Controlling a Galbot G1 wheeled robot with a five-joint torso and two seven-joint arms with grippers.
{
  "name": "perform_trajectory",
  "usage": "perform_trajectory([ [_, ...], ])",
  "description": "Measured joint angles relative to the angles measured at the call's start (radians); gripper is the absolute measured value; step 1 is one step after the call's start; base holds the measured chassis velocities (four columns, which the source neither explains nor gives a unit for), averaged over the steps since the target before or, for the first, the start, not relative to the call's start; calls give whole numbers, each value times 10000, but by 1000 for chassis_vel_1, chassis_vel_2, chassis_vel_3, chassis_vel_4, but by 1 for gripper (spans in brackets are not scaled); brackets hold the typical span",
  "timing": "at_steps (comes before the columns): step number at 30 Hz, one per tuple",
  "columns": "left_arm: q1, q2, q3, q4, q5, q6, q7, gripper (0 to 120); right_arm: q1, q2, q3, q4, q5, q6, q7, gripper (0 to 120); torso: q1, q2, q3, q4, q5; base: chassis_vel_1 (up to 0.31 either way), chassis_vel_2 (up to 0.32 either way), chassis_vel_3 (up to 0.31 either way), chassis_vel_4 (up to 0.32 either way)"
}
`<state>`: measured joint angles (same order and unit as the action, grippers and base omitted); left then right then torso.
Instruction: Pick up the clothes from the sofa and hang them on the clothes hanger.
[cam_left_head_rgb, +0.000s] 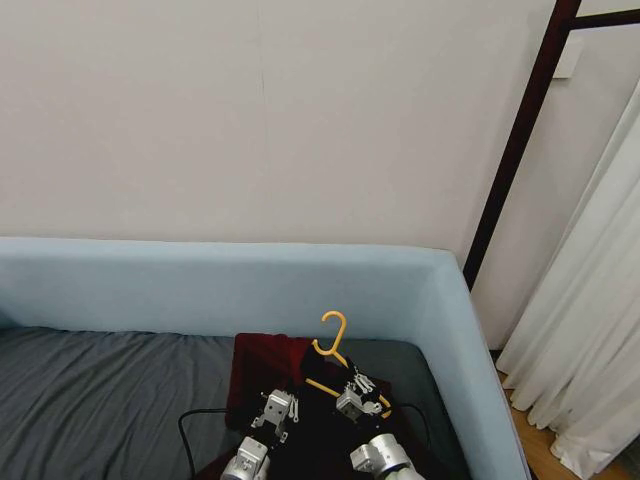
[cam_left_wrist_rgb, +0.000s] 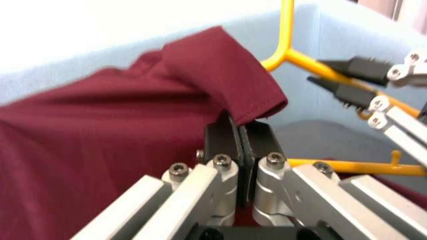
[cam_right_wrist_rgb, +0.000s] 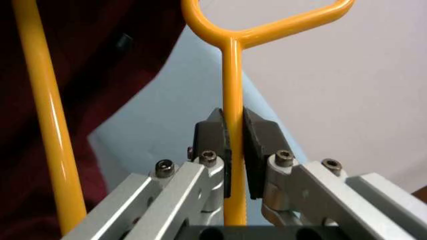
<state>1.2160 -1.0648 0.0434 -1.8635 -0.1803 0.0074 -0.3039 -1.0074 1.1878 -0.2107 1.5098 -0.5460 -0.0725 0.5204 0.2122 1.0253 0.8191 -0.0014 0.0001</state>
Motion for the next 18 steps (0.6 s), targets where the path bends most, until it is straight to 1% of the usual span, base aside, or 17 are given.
perform_trajectory([
  [4,-42,-89,54,-70,-11,0,-24,0,-11,103,173,-276,-557,86,147,5,0,0,0,-1,-1,0,0,0,0],
  [8,23,-130,60,-49,6,-35,-28,0,-82,104,243,-303,-664,110,157,5,0,0,0,-1,0,0,0,0,0],
  [12,189,-114,49,38,198,-111,-44,0,-151,97,374,-316,-682,342,156,5,0,0,0,-1,-1,0,0,0,0],
  [15,388,-71,-41,284,575,-422,-179,0,-191,118,563,-215,-465,974,156,5,0,0,0,-1,-1,0,0,0,0],
  [16,388,-71,-41,284,575,-422,-179,0,-191,118,563,-215,-465,974,156,5,0,0,0,-1,-1,0,0,0,0],
  [18,584,-76,-178,346,660,-809,-204,6,-205,132,632,-143,-343,1325,199,5,0,0,0,0,-2,0,0,0,0],
])
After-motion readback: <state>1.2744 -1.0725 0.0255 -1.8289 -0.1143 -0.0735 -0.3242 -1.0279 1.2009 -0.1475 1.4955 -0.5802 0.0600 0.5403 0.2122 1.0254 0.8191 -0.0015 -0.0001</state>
